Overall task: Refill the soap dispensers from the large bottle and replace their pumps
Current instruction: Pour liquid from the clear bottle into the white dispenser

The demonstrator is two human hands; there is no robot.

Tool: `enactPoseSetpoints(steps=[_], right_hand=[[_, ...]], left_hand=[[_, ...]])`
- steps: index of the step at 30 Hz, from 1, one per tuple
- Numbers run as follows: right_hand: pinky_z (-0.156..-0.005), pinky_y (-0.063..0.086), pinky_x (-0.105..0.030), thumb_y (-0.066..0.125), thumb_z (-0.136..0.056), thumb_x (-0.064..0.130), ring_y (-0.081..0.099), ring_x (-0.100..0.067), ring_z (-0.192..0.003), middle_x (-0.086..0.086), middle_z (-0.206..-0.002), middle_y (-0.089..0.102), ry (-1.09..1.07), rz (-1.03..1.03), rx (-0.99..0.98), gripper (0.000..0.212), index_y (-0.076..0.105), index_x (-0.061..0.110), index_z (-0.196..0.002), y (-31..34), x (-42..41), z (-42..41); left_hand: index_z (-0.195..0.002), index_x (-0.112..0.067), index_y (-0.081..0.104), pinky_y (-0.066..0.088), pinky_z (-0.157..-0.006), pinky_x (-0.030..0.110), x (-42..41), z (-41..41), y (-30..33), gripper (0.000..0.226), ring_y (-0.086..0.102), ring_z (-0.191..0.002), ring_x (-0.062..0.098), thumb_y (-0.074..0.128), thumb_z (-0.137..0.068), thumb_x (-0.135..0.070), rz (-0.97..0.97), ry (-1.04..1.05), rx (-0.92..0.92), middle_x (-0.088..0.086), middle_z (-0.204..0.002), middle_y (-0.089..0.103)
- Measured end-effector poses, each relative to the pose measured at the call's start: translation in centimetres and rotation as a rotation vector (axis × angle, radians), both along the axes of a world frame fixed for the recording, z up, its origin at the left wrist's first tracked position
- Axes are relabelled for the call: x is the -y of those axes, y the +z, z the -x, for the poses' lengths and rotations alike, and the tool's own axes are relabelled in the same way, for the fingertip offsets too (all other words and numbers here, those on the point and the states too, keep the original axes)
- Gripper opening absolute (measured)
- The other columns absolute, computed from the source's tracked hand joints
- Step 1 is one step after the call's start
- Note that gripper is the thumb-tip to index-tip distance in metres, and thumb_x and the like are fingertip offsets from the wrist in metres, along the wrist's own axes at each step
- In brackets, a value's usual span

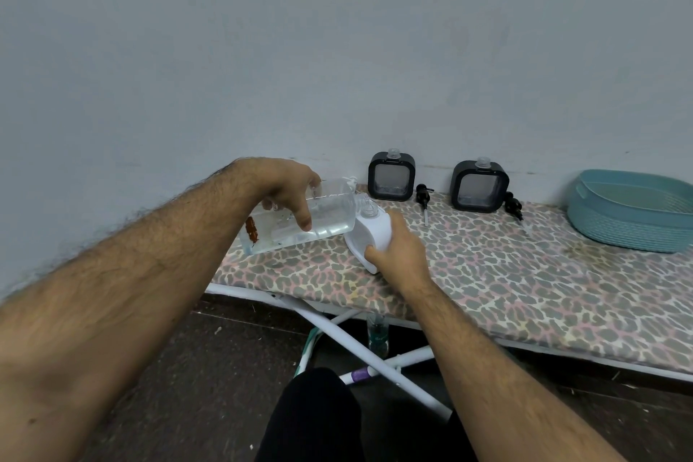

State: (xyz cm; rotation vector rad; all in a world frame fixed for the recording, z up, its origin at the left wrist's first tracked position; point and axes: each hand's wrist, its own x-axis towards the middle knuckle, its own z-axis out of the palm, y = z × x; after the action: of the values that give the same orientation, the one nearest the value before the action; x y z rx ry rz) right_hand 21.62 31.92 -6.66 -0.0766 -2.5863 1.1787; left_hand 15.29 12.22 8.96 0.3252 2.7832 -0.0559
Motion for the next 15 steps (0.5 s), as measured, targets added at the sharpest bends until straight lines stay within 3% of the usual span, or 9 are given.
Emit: enactPoseSetpoints(steps=[15], right_hand=[[-0.077, 0.059, -0.044, 0.074, -0.078, 0.031, 0.062, -0.025, -0.099, -0.005, -0.122, 0.063, 0.003, 0.009, -0.014, 0.069, 0.037, 0.026, -0.136, -0.12, -0.06, -0.01]], left_hand=[[-0.122, -0.032, 0.051, 0.051, -0.054, 0.028, -0.04, 0.05, 0.06, 0.07, 0.065, -0.086, 0.02, 0.09, -0.064, -0.038, -0.004, -0.008, 0.012, 0.001, -0.101, 0.063]])
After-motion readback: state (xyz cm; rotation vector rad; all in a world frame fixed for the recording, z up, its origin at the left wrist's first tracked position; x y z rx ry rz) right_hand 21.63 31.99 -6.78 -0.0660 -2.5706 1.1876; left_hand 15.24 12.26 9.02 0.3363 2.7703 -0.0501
